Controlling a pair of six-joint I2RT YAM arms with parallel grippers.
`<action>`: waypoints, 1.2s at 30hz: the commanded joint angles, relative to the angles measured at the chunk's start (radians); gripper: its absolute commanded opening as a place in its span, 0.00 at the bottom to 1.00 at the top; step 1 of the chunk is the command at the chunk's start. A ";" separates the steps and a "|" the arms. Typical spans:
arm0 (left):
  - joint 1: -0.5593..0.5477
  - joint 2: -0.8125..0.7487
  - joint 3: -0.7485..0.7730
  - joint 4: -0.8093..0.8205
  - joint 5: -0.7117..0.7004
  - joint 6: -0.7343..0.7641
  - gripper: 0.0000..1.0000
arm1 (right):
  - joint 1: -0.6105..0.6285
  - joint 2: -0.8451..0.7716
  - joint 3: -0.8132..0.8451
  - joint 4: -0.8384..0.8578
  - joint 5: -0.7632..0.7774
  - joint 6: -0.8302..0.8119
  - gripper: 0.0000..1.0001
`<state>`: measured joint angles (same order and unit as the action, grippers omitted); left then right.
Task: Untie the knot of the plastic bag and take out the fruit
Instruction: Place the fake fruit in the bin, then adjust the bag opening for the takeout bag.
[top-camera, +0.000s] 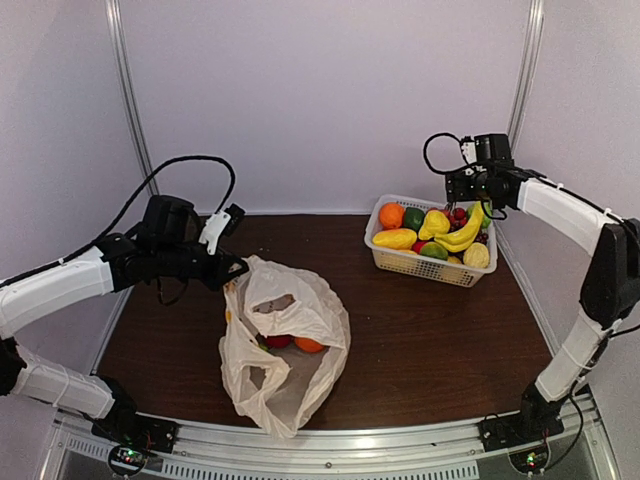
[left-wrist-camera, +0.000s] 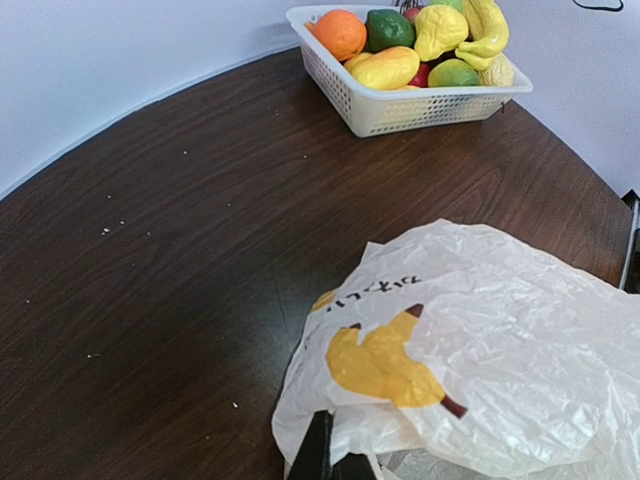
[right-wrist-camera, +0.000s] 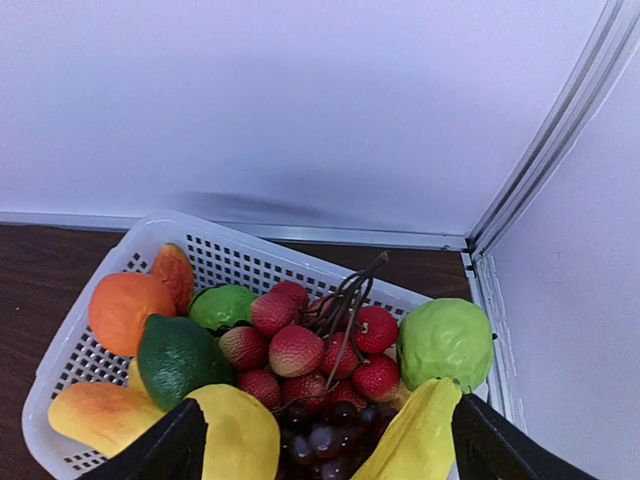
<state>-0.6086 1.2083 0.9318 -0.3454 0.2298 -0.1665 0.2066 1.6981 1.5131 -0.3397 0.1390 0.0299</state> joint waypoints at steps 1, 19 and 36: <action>0.004 0.004 0.015 0.035 0.059 0.001 0.00 | 0.074 -0.117 -0.067 0.026 -0.136 -0.061 0.87; -0.093 -0.010 -0.011 0.099 0.222 0.063 0.00 | 0.707 -0.315 -0.136 -0.097 -0.213 -0.111 0.91; -0.101 -0.015 -0.013 0.099 0.209 0.062 0.00 | 1.156 -0.212 -0.047 -0.197 0.046 -0.060 0.99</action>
<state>-0.7033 1.2003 0.9272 -0.2852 0.4335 -0.1184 1.3167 1.4406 1.4044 -0.4889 0.0341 -0.0273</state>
